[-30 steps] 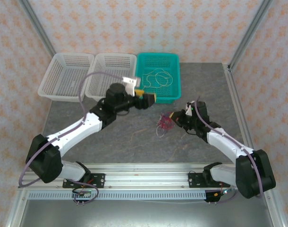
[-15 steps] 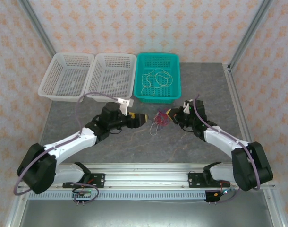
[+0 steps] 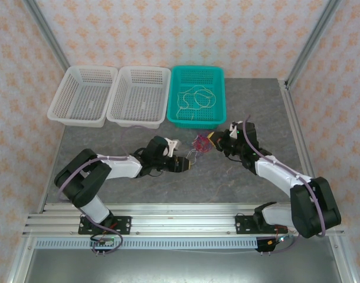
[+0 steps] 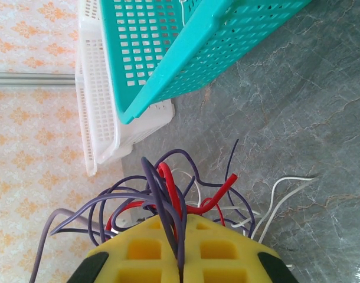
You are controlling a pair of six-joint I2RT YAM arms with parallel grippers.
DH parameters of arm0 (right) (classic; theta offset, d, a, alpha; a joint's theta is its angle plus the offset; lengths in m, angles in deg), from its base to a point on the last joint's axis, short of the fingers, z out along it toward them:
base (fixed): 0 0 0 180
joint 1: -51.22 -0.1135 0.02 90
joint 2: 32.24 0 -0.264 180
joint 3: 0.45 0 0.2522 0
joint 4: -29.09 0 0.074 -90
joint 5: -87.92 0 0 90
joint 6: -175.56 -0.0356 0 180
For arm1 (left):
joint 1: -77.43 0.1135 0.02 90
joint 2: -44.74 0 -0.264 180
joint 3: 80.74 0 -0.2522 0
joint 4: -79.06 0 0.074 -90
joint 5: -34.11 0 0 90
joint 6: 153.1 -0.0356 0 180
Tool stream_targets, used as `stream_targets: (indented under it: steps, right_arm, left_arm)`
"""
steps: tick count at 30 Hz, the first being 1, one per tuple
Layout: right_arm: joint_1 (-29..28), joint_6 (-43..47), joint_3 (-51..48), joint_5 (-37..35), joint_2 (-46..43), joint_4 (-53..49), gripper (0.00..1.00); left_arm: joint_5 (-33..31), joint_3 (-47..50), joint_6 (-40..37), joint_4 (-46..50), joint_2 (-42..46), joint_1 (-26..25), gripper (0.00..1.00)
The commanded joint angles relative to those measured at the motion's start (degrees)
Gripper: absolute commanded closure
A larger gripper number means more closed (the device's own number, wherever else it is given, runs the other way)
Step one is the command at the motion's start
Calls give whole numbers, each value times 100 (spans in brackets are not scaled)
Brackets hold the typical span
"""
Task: Untangle the cables
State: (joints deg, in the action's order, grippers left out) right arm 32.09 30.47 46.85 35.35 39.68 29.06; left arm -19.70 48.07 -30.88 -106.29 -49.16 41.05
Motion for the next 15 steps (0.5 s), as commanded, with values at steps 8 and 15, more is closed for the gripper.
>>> stream_targets:
  steps: [8,15]
  right_arm:
    - [-16,-36,96,-109,-371,-89,100]
    - [35,192,30,-846,-693,-1067,100]
  left_arm:
    - [-320,-386,411,-1046,-772,-10,58]
    - [-1016,-297,171,-535,-291,-1,100]
